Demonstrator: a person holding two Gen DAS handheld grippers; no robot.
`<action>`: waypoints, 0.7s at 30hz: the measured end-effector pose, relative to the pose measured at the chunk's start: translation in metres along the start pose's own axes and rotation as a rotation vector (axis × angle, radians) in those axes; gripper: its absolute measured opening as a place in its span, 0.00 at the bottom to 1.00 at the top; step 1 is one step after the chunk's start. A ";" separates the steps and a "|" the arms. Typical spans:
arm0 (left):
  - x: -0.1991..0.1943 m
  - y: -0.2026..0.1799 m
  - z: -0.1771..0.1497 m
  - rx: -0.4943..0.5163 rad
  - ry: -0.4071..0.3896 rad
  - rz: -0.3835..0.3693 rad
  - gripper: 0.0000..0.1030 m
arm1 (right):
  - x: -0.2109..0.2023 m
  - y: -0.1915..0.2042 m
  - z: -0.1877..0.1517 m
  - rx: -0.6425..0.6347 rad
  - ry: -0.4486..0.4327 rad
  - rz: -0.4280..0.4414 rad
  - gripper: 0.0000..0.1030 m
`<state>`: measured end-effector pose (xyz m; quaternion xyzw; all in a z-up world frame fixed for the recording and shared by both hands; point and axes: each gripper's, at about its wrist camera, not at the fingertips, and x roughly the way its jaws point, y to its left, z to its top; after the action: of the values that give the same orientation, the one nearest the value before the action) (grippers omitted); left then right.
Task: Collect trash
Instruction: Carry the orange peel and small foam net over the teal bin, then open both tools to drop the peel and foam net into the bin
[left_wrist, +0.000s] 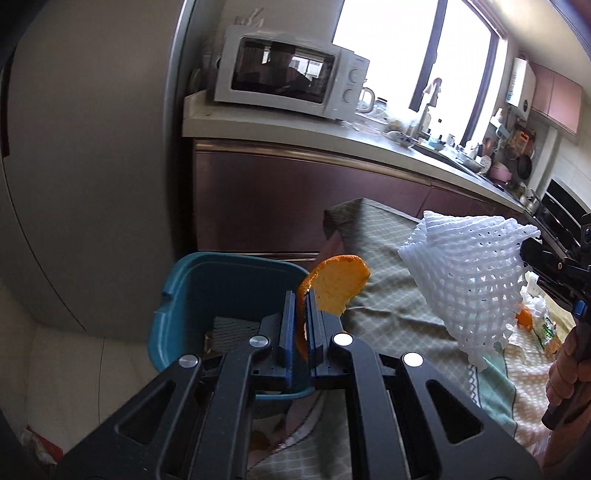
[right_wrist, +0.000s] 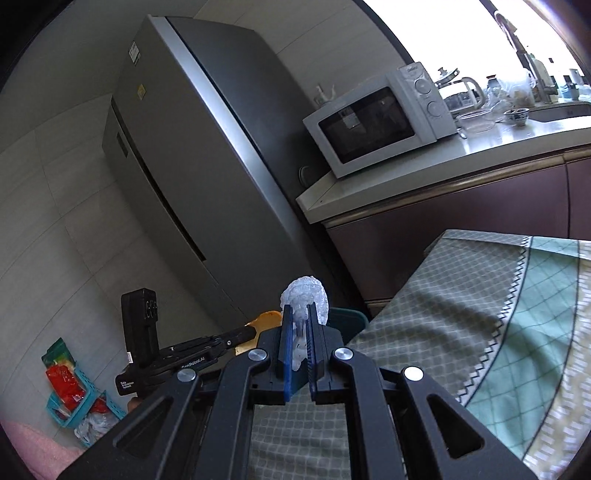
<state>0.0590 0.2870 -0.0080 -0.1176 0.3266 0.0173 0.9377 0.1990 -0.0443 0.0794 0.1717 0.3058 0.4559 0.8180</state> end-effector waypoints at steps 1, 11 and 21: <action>0.003 0.008 0.000 -0.007 0.006 0.017 0.06 | 0.010 0.003 0.000 -0.004 0.015 0.002 0.06; 0.057 0.049 -0.013 -0.051 0.098 0.127 0.07 | 0.109 0.000 -0.009 0.012 0.209 -0.036 0.06; 0.100 0.069 -0.025 -0.120 0.166 0.124 0.12 | 0.167 -0.011 -0.028 0.040 0.372 -0.082 0.16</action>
<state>0.1152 0.3442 -0.1033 -0.1540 0.4083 0.0852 0.8957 0.2543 0.0921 -0.0053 0.0880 0.4676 0.4401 0.7615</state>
